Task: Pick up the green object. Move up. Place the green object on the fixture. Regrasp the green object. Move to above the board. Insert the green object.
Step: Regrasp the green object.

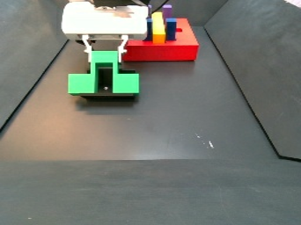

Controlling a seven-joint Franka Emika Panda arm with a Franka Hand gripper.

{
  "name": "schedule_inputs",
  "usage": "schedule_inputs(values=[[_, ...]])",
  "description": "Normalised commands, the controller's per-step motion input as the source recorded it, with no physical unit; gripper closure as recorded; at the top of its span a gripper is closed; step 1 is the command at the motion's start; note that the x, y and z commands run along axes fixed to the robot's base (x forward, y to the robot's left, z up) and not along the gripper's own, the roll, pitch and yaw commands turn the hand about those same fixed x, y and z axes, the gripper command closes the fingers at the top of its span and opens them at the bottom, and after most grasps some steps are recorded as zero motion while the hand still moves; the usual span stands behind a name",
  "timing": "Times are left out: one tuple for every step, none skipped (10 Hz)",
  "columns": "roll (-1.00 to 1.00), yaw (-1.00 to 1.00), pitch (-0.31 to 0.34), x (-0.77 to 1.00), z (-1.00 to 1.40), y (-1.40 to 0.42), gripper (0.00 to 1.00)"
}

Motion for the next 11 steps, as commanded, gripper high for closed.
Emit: schedule_inputs(values=[[0.00, 0.00, 0.000, 0.00, 0.00, 0.00, 1.00], [0.00, 0.00, 0.000, 0.00, 0.00, 0.00, 1.00], [0.00, 0.00, 0.000, 0.00, 0.00, 0.00, 1.00], [0.00, 0.00, 0.000, 0.00, 0.00, 0.00, 1.00], [0.00, 0.00, 0.000, 0.00, 0.00, 0.00, 1.00], [0.00, 0.00, 0.000, 0.00, 0.00, 0.00, 1.00], [0.00, 0.00, 0.000, 0.00, 0.00, 0.00, 1.00], [0.00, 0.00, 0.000, 0.00, 0.00, 0.00, 1.00], [0.00, 0.00, 0.000, 0.00, 0.00, 0.00, 1.00], [0.00, 0.00, 0.000, 0.00, 0.00, 0.00, 1.00], [0.00, 0.00, 0.000, 0.00, 0.00, 0.00, 1.00]])
